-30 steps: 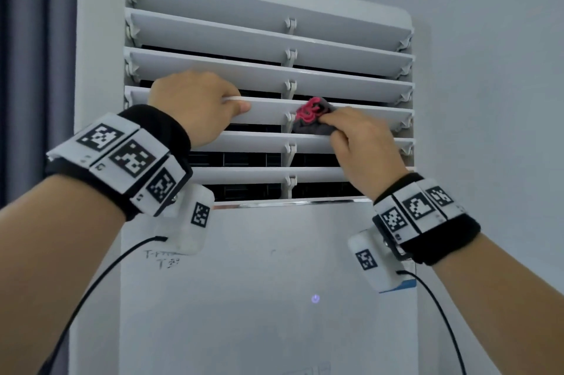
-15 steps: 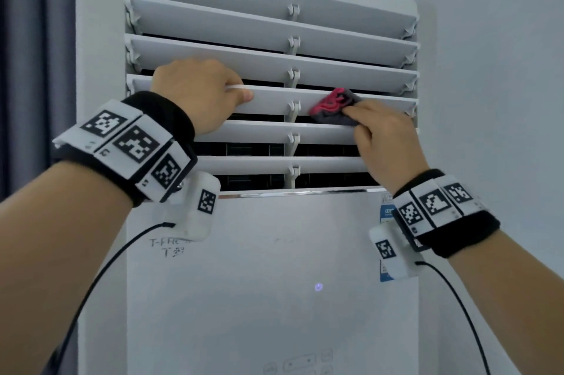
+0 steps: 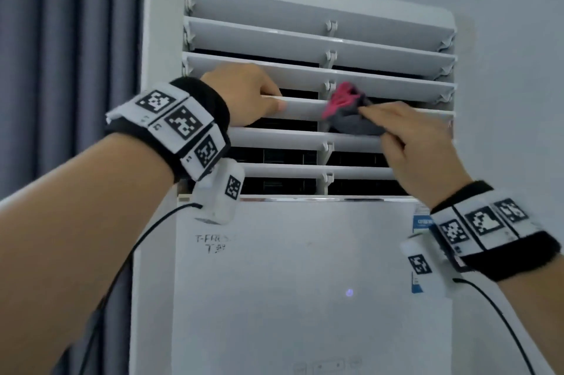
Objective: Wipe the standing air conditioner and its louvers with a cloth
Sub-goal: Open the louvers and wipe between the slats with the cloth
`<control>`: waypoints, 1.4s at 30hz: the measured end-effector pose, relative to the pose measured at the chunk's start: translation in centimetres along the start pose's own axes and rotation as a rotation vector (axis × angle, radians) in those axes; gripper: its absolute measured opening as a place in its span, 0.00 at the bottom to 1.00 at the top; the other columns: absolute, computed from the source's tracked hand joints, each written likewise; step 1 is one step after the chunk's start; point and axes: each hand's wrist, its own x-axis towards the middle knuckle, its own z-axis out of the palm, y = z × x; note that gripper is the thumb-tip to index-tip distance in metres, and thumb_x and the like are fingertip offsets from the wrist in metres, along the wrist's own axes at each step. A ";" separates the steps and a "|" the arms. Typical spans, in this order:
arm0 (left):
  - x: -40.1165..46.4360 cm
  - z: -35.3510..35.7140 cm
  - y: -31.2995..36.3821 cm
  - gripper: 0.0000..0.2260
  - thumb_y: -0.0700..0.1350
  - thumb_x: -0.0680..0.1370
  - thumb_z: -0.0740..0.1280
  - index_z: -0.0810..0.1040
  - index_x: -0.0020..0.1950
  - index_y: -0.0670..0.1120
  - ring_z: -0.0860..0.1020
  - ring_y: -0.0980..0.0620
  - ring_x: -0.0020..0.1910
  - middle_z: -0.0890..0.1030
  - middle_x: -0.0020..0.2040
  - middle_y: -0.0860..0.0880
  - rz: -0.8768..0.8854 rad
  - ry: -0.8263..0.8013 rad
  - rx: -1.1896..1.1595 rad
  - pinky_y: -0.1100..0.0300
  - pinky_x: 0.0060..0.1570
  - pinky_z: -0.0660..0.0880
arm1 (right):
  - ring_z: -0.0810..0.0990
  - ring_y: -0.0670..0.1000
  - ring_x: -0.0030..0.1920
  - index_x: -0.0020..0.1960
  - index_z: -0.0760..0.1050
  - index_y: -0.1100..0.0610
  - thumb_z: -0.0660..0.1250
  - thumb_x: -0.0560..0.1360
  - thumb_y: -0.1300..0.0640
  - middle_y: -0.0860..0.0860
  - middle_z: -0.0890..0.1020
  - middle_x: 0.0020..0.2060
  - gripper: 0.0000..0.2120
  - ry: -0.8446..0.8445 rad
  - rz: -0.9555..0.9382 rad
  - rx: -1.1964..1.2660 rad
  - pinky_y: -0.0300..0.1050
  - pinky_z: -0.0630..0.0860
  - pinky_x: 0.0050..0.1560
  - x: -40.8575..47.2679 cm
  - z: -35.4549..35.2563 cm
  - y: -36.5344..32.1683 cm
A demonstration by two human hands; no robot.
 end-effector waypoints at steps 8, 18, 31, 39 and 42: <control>-1.7 -3.3 -3.6 0.11 0.47 0.78 0.63 0.82 0.56 0.48 0.78 0.49 0.52 0.83 0.53 0.51 0.027 -0.086 0.069 0.59 0.54 0.71 | 0.79 0.60 0.51 0.56 0.77 0.63 0.60 0.72 0.68 0.58 0.81 0.52 0.15 -0.182 -0.130 -0.024 0.55 0.76 0.52 3.7 2.7 -4.7; -0.1 -4.0 -4.6 0.10 0.43 0.78 0.62 0.83 0.48 0.48 0.73 0.56 0.32 0.79 0.32 0.51 0.056 -0.237 0.017 0.65 0.36 0.69 | 0.78 0.63 0.51 0.56 0.77 0.62 0.59 0.71 0.70 0.59 0.81 0.52 0.17 -0.224 -0.225 0.084 0.56 0.75 0.48 7.2 7.4 -11.5; 0.1 -4.1 -4.7 0.04 0.45 0.79 0.61 0.73 0.45 0.51 0.68 0.53 0.44 0.71 0.43 0.50 0.077 -0.253 0.064 0.59 0.50 0.67 | 0.80 0.61 0.51 0.57 0.78 0.58 0.60 0.66 0.75 0.55 0.82 0.53 0.24 -0.230 -0.080 -0.047 0.55 0.77 0.50 4.2 3.7 -6.0; -0.7 -4.4 -4.3 0.10 0.39 0.77 0.61 0.81 0.42 0.47 0.73 0.51 0.35 0.78 0.33 0.49 0.012 -0.260 -0.016 0.61 0.43 0.70 | 0.79 0.64 0.42 0.50 0.77 0.62 0.62 0.69 0.67 0.62 0.82 0.41 0.11 -0.101 -0.164 0.012 0.57 0.75 0.41 8.6 7.9 -12.6; -0.8 -4.5 -4.0 0.10 0.41 0.78 0.61 0.81 0.44 0.48 0.70 0.54 0.33 0.76 0.32 0.51 0.017 -0.252 -0.006 0.62 0.41 0.68 | 0.77 0.64 0.43 0.47 0.76 0.64 0.64 0.67 0.67 0.62 0.79 0.43 0.09 -0.081 -0.122 -0.010 0.56 0.73 0.42 8.0 7.5 -11.5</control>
